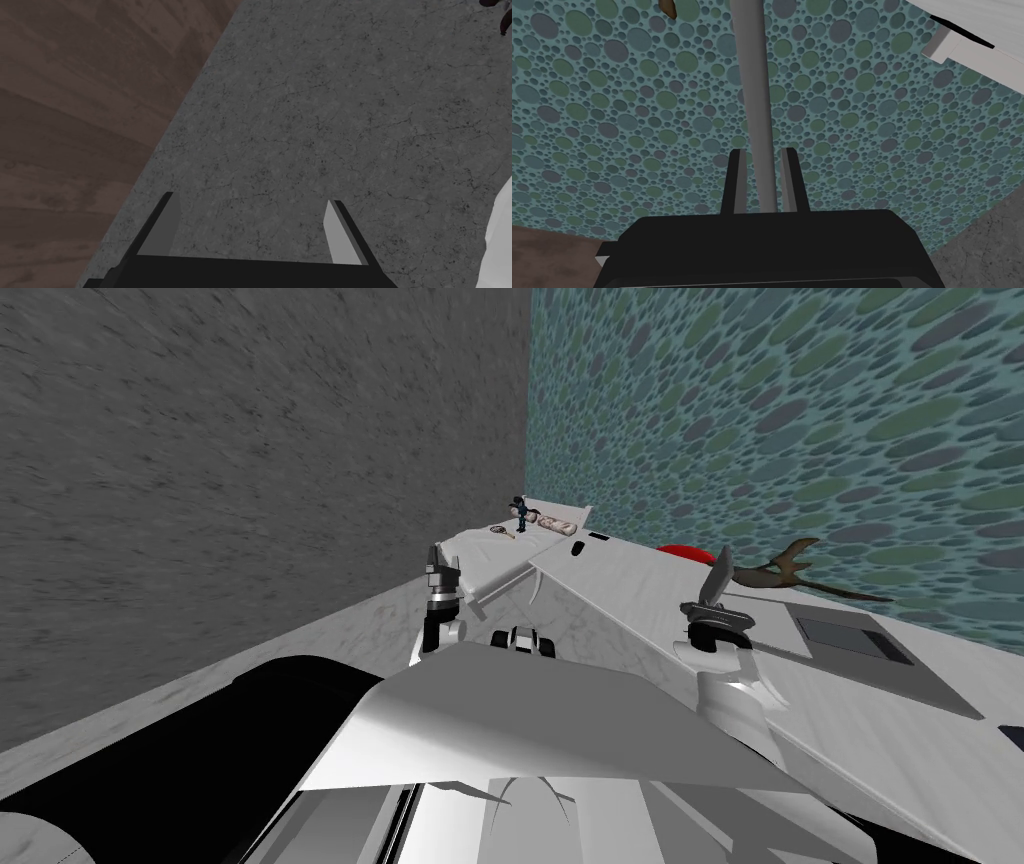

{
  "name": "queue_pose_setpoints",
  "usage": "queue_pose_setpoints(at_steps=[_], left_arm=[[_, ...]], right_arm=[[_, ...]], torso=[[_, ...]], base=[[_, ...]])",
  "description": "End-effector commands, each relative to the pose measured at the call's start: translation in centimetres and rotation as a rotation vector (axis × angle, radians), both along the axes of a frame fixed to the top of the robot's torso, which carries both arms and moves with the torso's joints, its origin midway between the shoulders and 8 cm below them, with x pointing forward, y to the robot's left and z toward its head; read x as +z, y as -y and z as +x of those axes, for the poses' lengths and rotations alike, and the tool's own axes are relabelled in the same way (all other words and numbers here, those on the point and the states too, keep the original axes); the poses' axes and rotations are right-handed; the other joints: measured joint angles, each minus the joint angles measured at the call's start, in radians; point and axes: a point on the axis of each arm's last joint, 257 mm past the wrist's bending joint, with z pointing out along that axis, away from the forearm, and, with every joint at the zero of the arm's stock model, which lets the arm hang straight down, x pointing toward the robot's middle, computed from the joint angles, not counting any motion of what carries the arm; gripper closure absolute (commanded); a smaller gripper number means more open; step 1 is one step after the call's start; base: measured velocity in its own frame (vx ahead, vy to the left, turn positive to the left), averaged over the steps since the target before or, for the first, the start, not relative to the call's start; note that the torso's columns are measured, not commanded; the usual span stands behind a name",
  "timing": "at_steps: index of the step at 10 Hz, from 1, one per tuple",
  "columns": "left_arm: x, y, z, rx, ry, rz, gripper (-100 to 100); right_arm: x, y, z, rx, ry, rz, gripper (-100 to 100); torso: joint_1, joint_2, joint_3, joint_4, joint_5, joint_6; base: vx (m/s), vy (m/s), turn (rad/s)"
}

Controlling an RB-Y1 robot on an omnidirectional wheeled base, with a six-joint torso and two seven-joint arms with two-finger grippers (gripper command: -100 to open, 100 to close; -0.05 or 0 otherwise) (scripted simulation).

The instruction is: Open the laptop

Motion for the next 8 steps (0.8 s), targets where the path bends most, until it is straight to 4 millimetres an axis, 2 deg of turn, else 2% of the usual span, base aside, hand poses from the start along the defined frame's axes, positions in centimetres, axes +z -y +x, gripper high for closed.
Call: queue_pose_setpoints(at_steps=[1,2,3,8], left_arm=[[0.0,0.0,0.0,0.0,0.0,0.0,0],[0.0,0.0,0.0,0.0,0.0,0.0,0],[0.0,0.0,0.0,0.0,0.0,0.0,0],[0.0,0.0,0.0,0.0,-0.001,0.0,0]], right_arm=[[-0.7,2.4,-2.1,-0.08,0.041,0.068,100],[-0.9,1.9,-1.7,-0.065,0.032,0.058,100],[-1.7,1.2,-1.2,-0.059,0.081,0.122,100],[-3.3,-0.9,0.3,-0.032,0.234,0.301,100]], torso=[[-0.001,0.003,0.002,0.001,0.0,0.0],[-0.002,0.003,0.002,0.003,0.002,0.003],[-0.001,-0.001,-0.001,0.002,0.004,0.004],[-0.008,0.002,0.001,0.0,-0.003,0.002]], base=[[-0.198,-0.012,0.292],[-0.069,-0.005,0.047],[-0.026,-0.04,-0.091],[-0.012,-0.069,-0.072]])
